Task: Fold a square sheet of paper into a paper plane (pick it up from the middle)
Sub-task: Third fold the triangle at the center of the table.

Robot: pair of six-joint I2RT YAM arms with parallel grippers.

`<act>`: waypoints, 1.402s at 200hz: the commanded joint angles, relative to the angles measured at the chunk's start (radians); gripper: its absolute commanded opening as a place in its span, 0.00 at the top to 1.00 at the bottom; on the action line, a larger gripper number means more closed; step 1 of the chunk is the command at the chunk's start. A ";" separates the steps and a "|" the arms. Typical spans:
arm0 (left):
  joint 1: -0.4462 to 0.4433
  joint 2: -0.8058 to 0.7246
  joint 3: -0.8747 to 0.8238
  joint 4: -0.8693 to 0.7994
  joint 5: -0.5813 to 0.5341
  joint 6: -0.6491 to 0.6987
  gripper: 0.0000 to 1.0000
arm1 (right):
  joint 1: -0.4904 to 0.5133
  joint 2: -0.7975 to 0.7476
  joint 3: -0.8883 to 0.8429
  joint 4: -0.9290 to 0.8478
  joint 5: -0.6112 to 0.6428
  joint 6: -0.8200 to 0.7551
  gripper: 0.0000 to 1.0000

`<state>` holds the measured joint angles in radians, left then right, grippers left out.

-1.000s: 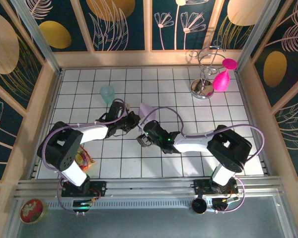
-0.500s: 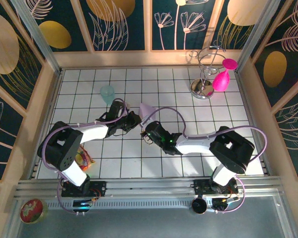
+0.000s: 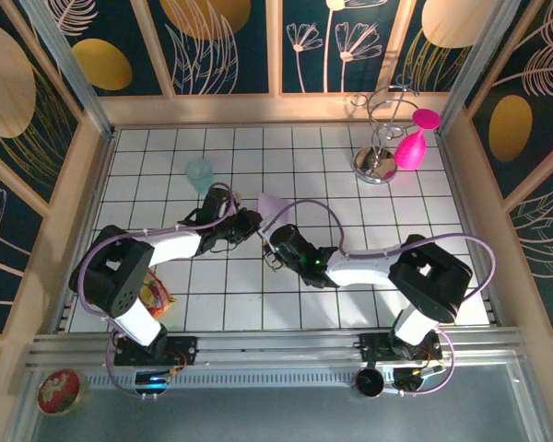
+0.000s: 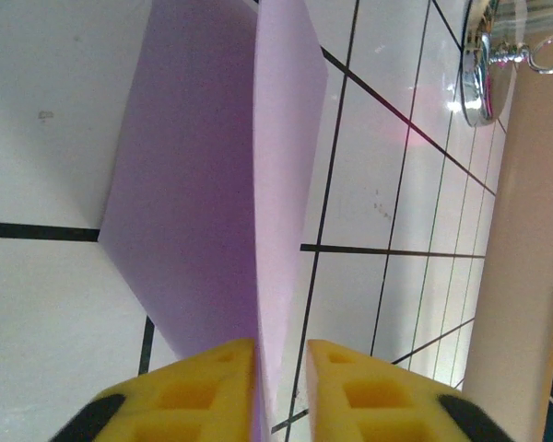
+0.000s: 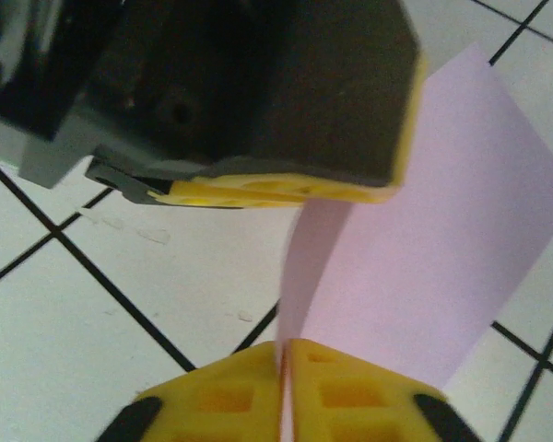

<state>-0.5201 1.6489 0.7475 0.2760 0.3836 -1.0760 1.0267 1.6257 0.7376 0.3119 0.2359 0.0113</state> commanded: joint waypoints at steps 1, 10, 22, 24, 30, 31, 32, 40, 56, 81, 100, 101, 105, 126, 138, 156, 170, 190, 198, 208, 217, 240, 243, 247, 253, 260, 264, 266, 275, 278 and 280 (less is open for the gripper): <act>0.008 -0.034 -0.002 -0.039 -0.033 0.009 0.73 | -0.024 -0.024 -0.008 0.023 -0.083 0.012 0.97; 0.013 -0.046 -0.010 -0.044 -0.054 0.012 0.69 | -0.044 -0.028 -0.012 0.020 -0.124 0.031 1.00; 0.021 -0.070 -0.024 -0.053 -0.092 0.014 0.62 | -0.076 -0.030 -0.016 0.014 -0.196 0.063 1.00; 0.023 -0.074 -0.027 -0.054 -0.098 0.014 0.61 | -0.082 -0.030 -0.017 0.013 -0.209 0.069 1.00; 0.028 -0.088 -0.036 -0.057 -0.114 0.014 0.58 | -0.099 -0.029 -0.020 0.012 -0.248 0.086 1.00; 0.029 -0.090 -0.037 -0.057 -0.117 0.014 0.57 | -0.099 -0.029 -0.020 0.013 -0.257 0.089 1.00; 0.030 -0.092 -0.038 -0.057 -0.121 0.014 0.56 | -0.105 -0.029 -0.021 0.013 -0.265 0.092 1.00; 0.037 -0.110 -0.050 -0.057 -0.140 0.014 0.52 | -0.126 -0.026 -0.026 0.015 -0.317 0.116 1.00; 0.050 -0.142 -0.067 -0.063 -0.173 0.018 0.46 | -0.174 -0.019 -0.040 0.039 -0.418 0.167 1.00; 0.061 -0.170 -0.080 -0.076 -0.199 0.027 0.40 | -0.231 -0.009 -0.060 0.086 -0.530 0.235 1.00; 0.063 -0.175 -0.085 -0.074 -0.197 0.032 0.39 | -0.267 -0.006 -0.071 0.126 -0.610 0.277 1.00; 0.063 -0.175 -0.084 -0.074 -0.196 0.032 0.39 | -0.269 -0.005 -0.072 0.128 -0.615 0.279 1.00; 0.063 -0.173 -0.084 -0.071 -0.193 0.035 0.39 | -0.278 -0.004 -0.073 0.136 -0.633 0.287 1.00; 0.063 -0.163 -0.086 -0.047 -0.156 0.052 0.40 | -0.311 -0.002 -0.081 0.173 -0.719 0.328 1.00; 0.061 -0.161 -0.103 -0.002 -0.115 0.058 0.40 | -0.322 -0.001 -0.081 0.183 -0.757 0.344 1.00; 0.054 -0.169 -0.158 0.094 -0.080 0.029 0.40 | -0.329 0.002 -0.080 0.189 -0.791 0.357 1.00; 0.047 -0.166 -0.180 0.128 -0.062 0.016 0.40 | -0.330 0.012 -0.078 0.201 -0.823 0.374 1.00; 0.034 -0.158 -0.186 0.127 -0.063 0.016 0.41 | -0.332 0.030 -0.075 0.227 -0.873 0.407 1.00; 0.032 -0.156 -0.189 0.127 -0.066 0.016 0.41 | -0.332 0.033 -0.076 0.239 -0.889 0.420 1.00; 0.031 -0.154 -0.191 0.127 -0.073 0.015 0.42 | -0.333 0.034 -0.083 0.256 -0.902 0.435 1.00; 0.031 -0.152 -0.188 0.127 -0.077 0.014 0.42 | -0.335 0.036 -0.090 0.270 -0.914 0.450 1.00; 0.032 -0.132 -0.180 0.150 -0.067 0.014 0.42 | -0.346 0.047 -0.108 0.305 -0.929 0.475 1.00; 0.031 -0.129 -0.179 0.152 -0.065 0.014 0.42 | -0.348 0.049 -0.111 0.309 -0.929 0.480 1.00; 0.031 -0.122 -0.178 0.157 -0.063 0.013 0.42 | -0.350 0.053 -0.114 0.314 -0.930 0.484 1.00; 0.031 -0.113 -0.177 0.165 -0.057 0.011 0.42 | -0.353 0.058 -0.117 0.325 -0.933 0.491 1.00; 0.030 -0.102 -0.177 0.179 -0.049 0.006 0.43 | -0.357 0.063 -0.122 0.336 -0.937 0.498 1.00; 0.030 -0.095 -0.177 0.186 -0.045 0.006 0.43 | -0.359 0.066 -0.124 0.342 -0.936 0.503 1.00; 0.028 -0.091 -0.177 0.189 -0.043 0.005 0.43 | -0.361 0.069 -0.125 0.343 -0.934 0.504 1.00; 0.027 -0.079 -0.174 0.199 -0.037 0.001 0.43 | -0.365 0.076 -0.128 0.350 -0.934 0.512 1.00; 0.026 -0.075 -0.173 0.201 -0.035 0.001 0.43 | -0.366 0.079 -0.128 0.353 -0.934 0.514 1.00; 0.026 -0.073 -0.172 0.202 -0.035 0.001 0.43 | -0.367 0.080 -0.130 0.354 -0.934 0.515 1.00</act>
<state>-0.4866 1.5417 0.5652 0.4175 0.3153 -1.0592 0.6754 1.6806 0.6231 0.5976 -0.6716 0.4870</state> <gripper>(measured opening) 0.574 0.050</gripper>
